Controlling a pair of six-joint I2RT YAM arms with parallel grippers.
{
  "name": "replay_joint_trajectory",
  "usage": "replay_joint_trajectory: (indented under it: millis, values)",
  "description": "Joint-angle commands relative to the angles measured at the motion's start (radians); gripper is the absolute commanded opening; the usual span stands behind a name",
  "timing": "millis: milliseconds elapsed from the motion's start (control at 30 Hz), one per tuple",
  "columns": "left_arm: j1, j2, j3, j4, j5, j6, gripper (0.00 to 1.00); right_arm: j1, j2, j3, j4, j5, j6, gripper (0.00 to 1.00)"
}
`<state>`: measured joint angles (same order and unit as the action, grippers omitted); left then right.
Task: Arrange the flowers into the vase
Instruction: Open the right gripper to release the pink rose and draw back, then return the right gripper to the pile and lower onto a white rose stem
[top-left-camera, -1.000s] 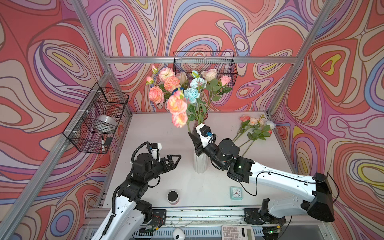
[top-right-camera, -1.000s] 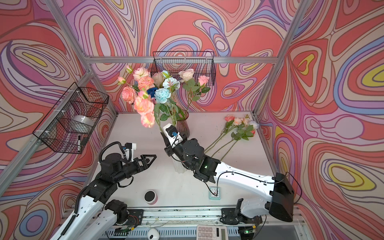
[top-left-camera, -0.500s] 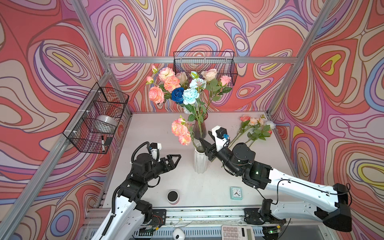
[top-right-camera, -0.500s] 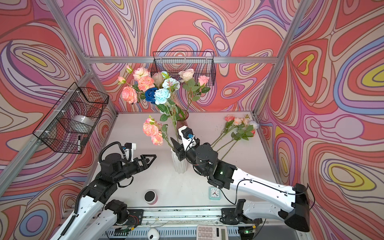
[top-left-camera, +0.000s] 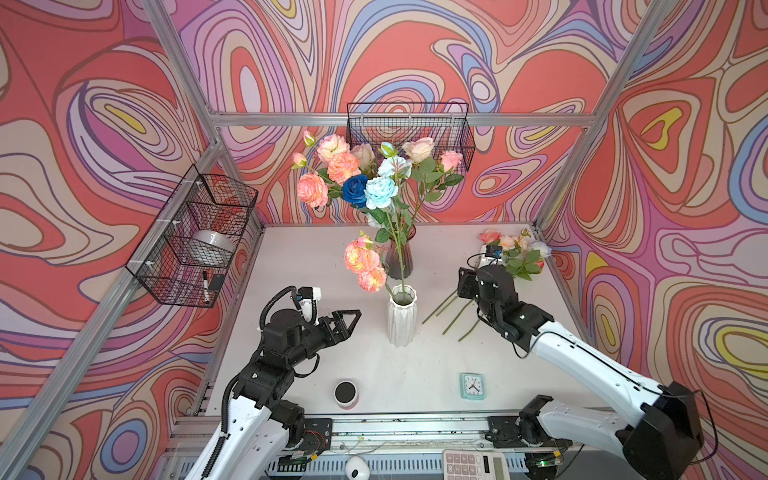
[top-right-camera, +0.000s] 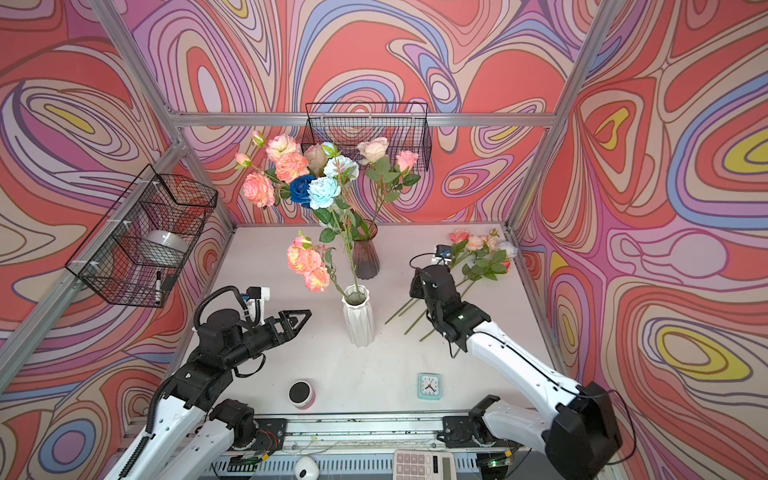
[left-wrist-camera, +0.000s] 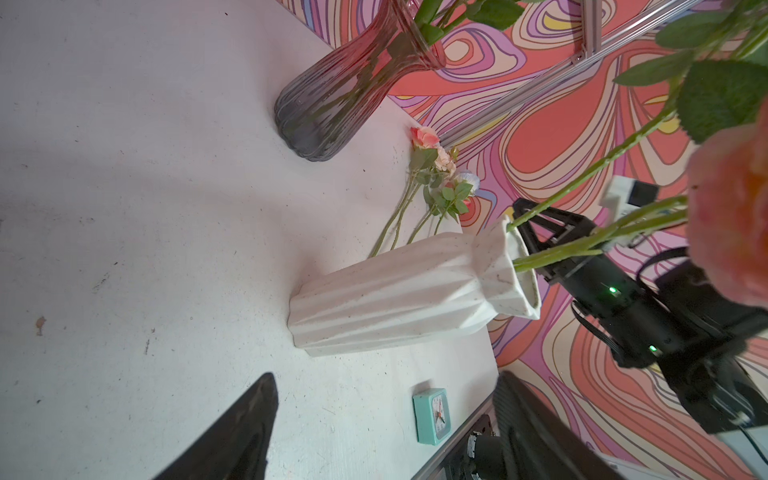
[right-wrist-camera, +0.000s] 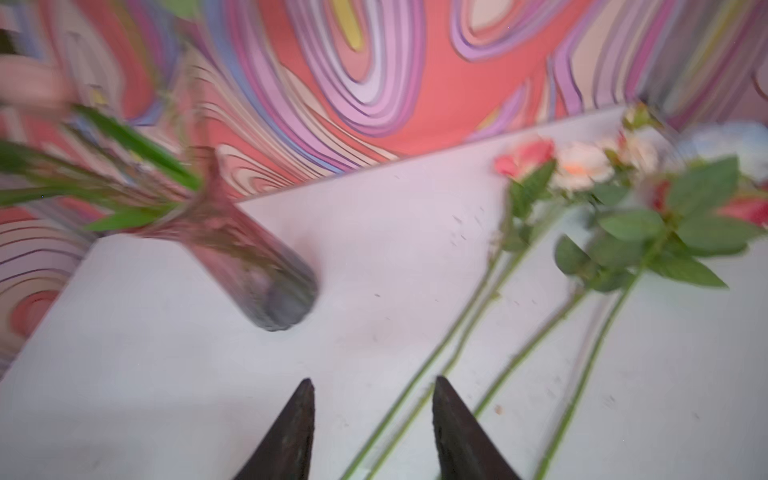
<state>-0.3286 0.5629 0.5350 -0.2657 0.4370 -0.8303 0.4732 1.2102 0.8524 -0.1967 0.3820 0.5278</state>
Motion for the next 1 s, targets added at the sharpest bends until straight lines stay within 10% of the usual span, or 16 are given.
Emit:
replay_joint_trajectory:
  millis: [0, 400, 967]
  values:
    - [-0.004, -0.017, -0.046, -0.006, -0.001, 0.009, 0.84, -0.127, 0.130, 0.024, -0.144, -0.133, 0.175, 0.46]
    - [-0.004, -0.028, -0.079, -0.006, 0.012, -0.001, 0.84, -0.370, 0.447, 0.091, -0.156, -0.035, 0.247, 0.42]
    - [-0.004, -0.016, -0.075, 0.031, 0.011, 0.005, 0.84, -0.412, 0.687, 0.264, -0.242, -0.064, 0.240, 0.31]
